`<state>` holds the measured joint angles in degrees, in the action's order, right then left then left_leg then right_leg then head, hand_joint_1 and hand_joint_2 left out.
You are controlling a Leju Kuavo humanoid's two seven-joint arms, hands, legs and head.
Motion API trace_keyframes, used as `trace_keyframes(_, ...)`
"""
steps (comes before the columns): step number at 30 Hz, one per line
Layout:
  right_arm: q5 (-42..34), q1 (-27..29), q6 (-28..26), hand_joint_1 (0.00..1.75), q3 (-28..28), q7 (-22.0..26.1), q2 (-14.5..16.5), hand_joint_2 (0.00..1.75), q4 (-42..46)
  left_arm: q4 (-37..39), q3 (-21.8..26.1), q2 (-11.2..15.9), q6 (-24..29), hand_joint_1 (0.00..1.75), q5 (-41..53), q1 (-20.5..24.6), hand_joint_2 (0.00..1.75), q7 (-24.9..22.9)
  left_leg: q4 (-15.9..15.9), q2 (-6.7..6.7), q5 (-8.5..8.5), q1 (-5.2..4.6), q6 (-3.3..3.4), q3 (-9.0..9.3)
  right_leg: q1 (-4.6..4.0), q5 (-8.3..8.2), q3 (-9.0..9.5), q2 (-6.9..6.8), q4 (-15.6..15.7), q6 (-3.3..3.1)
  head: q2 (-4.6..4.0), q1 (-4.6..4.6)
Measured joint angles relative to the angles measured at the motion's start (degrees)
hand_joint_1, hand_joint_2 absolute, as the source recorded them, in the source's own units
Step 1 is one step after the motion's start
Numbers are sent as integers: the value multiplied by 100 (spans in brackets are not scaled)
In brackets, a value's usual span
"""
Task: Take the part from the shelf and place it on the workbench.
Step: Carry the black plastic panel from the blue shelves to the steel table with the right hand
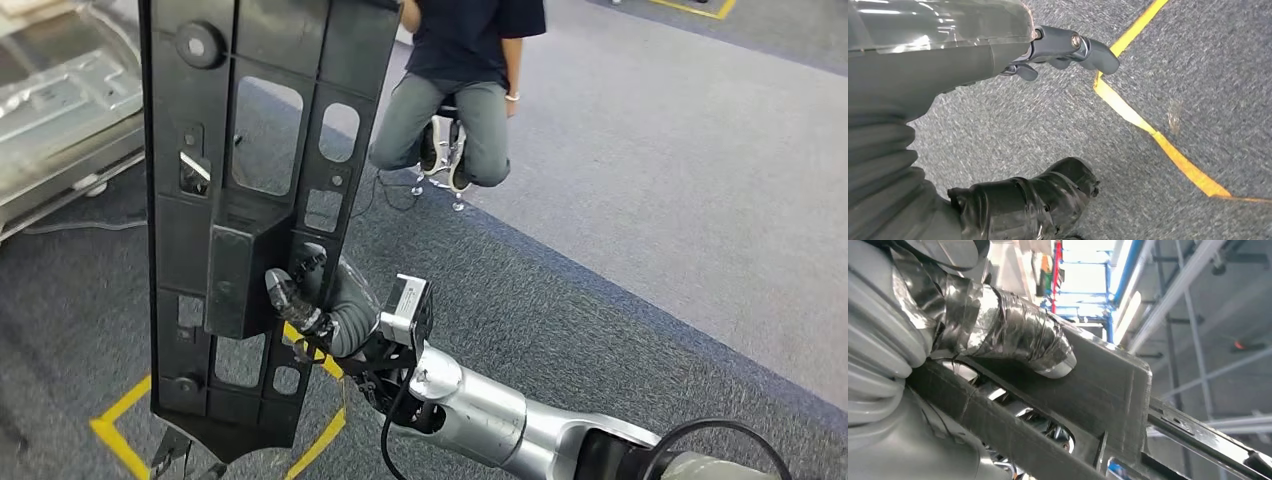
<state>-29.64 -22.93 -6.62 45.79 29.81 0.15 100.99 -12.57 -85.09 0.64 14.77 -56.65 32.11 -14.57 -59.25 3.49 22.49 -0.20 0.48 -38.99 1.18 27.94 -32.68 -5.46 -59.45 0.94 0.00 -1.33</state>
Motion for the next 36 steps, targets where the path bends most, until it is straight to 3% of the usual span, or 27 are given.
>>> trace_keyframes(2, 2, -3, 0, 175, 0, -6, 1, 175, 15, 0, 0, 5, -24, 0, -4, -11, 175, 1, 24, -139, 24, -9, 82, 24, -18, 44, 59, -107, 38, 73, 0, -12)
trace_keyframes(4, 9, -5, 2, 175, 0, -11, 1, 175, 29, 0, 0, 13, -51, 0, -9, -27, 175, 0, 91, -274, 29, 20, 142, 105, -3, 148, 80, -6, -49, 132, 0, -24)
trace_keyframes(6, 18, -6, 6, 175, 0, -9, 0, 175, 48, 0, 0, 20, -64, 0, -17, -19, 175, 2, 136, -399, 35, 44, 196, 169, 9, 413, -173, 300, -580, 140, 0, -38)
trace_keyframes(8, 18, 21, 9, 175, 0, -5, -3, 175, 54, 0, 0, 24, -70, 0, -35, -14, 175, 3, 130, -542, 52, 37, 232, 176, -7, 653, -629, 484, -1317, 120, 1, -38)
trace_keyframes(9, 17, 41, 9, 175, 0, -6, -6, 175, 51, 0, 0, 24, -75, 0, -44, -24, 175, 5, 120, -625, 63, 32, 238, 177, -16, 638, -790, 513, -1506, 111, 1, -37)
trace_keyframes(10, 16, 54, 8, 175, 0, -8, -8, 175, 49, 0, 0, 24, -80, 0, -53, -34, 175, 6, 102, -708, 78, 27, 239, 179, -21, 508, -854, 530, -1484, 101, 2, -36)
trace_keyframes(13, 8, 54, 7, 175, 0, -10, -11, 175, 45, 0, 0, 22, -121, 0, -85, -43, 175, 34, 3, -886, 159, 16, 212, 178, -20, -142, -590, 609, -546, 56, 1, -37)
trace_keyframes(15, -40, 51, 41, 175, 0, 10, -10, 175, 39, 0, 0, 29, -186, 0, -111, -43, 175, 66, -38, -961, 198, 10, 164, 149, -19, -262, -442, 679, -165, 17, 1, -33)
trace_keyframes(17, -128, 54, 110, 175, 0, 42, -8, 175, 31, 2, 0, 50, -248, 0, -120, -50, 175, 72, -25, -995, 203, 17, 103, 135, -23, -243, -405, 691, -119, -41, 2, -32)
trace_keyframes(18, -178, 58, 148, 175, 0, 59, -6, 175, 27, 3, 0, 64, -264, 0, -120, -57, 175, 67, -31, -957, 216, 21, 72, 136, -19, -247, -381, 680, -92, -73, 2, -33)
trace_keyframes(20, -254, 64, 211, 175, 0, 101, -3, 175, 16, 4, 0, 82, -278, 0, -119, -53, 175, 58, -284, -736, 344, 16, 1, 32, 3, -240, -303, 648, -42, -139, 2, -18)
trace_keyframes(22, -302, 79, 250, 175, 0, 126, -2, 175, 0, 4, 0, 79, -288, 0, -118, -40, 175, 56, -963, -480, 594, 30, -67, -320, -2, -202, -236, 608, -25, -185, 1, -2)
trace_keyframes(23, -313, 90, 264, 175, 0, 132, -2, 175, -10, 4, 0, 78, -294, 0, -118, -38, 175, 55, -1325, -424, 692, 45, -87, -536, -6, -179, -214, 589, -25, -195, 0, -2)
trace_keyframes(24, -318, 105, 273, 175, 0, 134, -2, 175, -22, 4, 0, 78, -300, 0, -118, -42, 175, 55, -1553, -397, 712, 53, -93, -695, -9, -155, -190, 572, -26, -198, 0, -1)
trace_keyframes(25, -319, 119, 280, 175, 0, 136, -2, 175, -32, 4, 0, 78, -305, 0, -118, -47, 175, 54, -1582, -388, 637, 56, -87, -753, -10, -130, -162, 557, -26, -193, 0, -1)
trace_keyframes(26, -319, 126, 285, 175, 0, 137, -2, 175, -39, 4, 0, 79, -310, 0, -118, -49, 175, 53, -1380, -386, 471, 54, -68, -685, -12, -104, -128, 544, -26, -188, 0, -1)
trace_keyframes(28, -317, 129, 295, 175, 0, 140, -2, 175, -43, 4, 0, 83, -314, 0, -117, -34, 175, 52, -590, -373, 86, 29, 11, -302, -22, -43, -39, 513, -19, -167, 0, -2)
trace_keyframes(29, -317, 125, 298, 175, 0, 143, -2, 175, -43, 4, 0, 86, -315, 0, -116, -16, 175, 51, -245, -364, -6, 3, 56, -117, -32, -12, -3, 496, -11, -148, 0, -3)
trace_keyframes(31, -316, 121, 303, 175, -1, 149, -2, 175, -43, 4, 0, 89, -317, 0, -114, 15, 175, 48, 69, -366, 14, -42, 131, 64, -45, 7, 49, 463, 16, -84, 0, -4)
trace_keyframes(34, -316, 121, 309, 175, -2, 152, -2, 175, -49, 4, 0, 85, -329, 0, -118, 11, 175, 21, 192, -408, 58, -20, 205, 212, -51, -8, 68, 458, -91, 12, 0, -7)
trace_keyframes(36, -316, 111, 326, 175, -2, 156, -3, 175, -54, 4, 0, 87, -345, 0, -120, 20, 175, 4, 226, -420, 90, 0, 253, 314, -47, 162, -143, 489, -492, 40, 0, -9)
